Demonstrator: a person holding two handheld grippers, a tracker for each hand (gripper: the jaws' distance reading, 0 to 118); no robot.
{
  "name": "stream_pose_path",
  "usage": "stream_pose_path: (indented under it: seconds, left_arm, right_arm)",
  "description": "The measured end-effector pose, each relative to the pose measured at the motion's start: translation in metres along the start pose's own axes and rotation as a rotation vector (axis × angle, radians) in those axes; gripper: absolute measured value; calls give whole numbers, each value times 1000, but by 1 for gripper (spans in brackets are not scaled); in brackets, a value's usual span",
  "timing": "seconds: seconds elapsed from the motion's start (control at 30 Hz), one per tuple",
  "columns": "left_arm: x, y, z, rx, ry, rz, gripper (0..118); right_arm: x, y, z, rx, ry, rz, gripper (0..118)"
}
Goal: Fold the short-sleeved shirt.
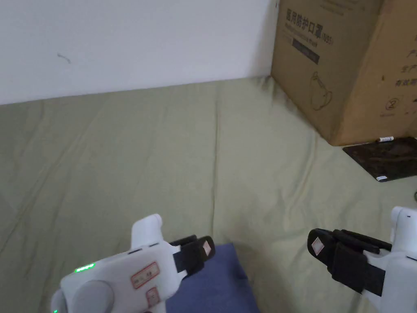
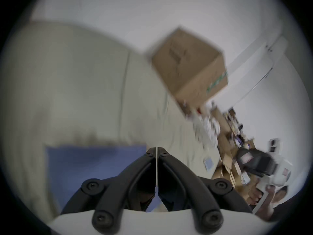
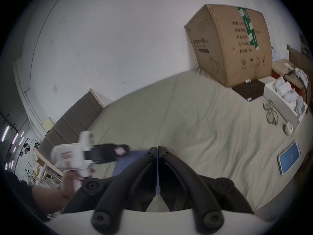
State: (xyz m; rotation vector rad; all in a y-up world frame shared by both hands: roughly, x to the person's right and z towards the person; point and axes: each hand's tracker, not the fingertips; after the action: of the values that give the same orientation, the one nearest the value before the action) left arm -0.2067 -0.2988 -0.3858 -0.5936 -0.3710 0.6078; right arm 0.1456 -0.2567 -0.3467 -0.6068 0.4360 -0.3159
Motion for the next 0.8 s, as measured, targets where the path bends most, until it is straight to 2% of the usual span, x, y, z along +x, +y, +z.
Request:
stream_pose_path:
  seconds: [0.1, 0.2, 0.27, 0.37, 0.43, 0.5, 0.57, 0.7, 0.73, 0.8]
  left_arm:
    - [6, 16, 78, 255, 72, -94, 1]
    - [11, 21, 137, 387, 269, -246, 1]
    - [13, 17, 172, 508, 357, -337, 0]
    - [13, 4, 203, 663, 523, -447, 0]
    - [9, -2, 209, 647, 564, -463, 0]
    - [5, -8, 211, 626, 577, -450, 0]
    - [3, -11, 212, 615, 576, -436, 0]
    - [-3, -7, 210, 589, 539, -389, 0]
    - [-5, -5, 211, 583, 531, -380, 0]
    - [-10, -1, 212, 560, 499, -358, 0]
  right_arm:
    - [-16, 7, -4, 99, -4, 51, 1]
    - [-33, 0, 4, 368, -22, 117, 1]
    - [-45, -3, 8, 454, -40, 148, 1]
    - [-62, -14, 12, 581, -86, 268, 1]
    - [-67, -22, 11, 578, -119, 315, 1]
    - [-77, -25, 12, 539, -142, 300, 1]
    - [-79, -28, 14, 531, -123, 277, 1]
    - [-87, -20, 17, 530, -144, 293, 1]
    - [-88, -17, 14, 514, -142, 304, 1]
    - [-86, -11, 0, 379, -83, 310, 1]
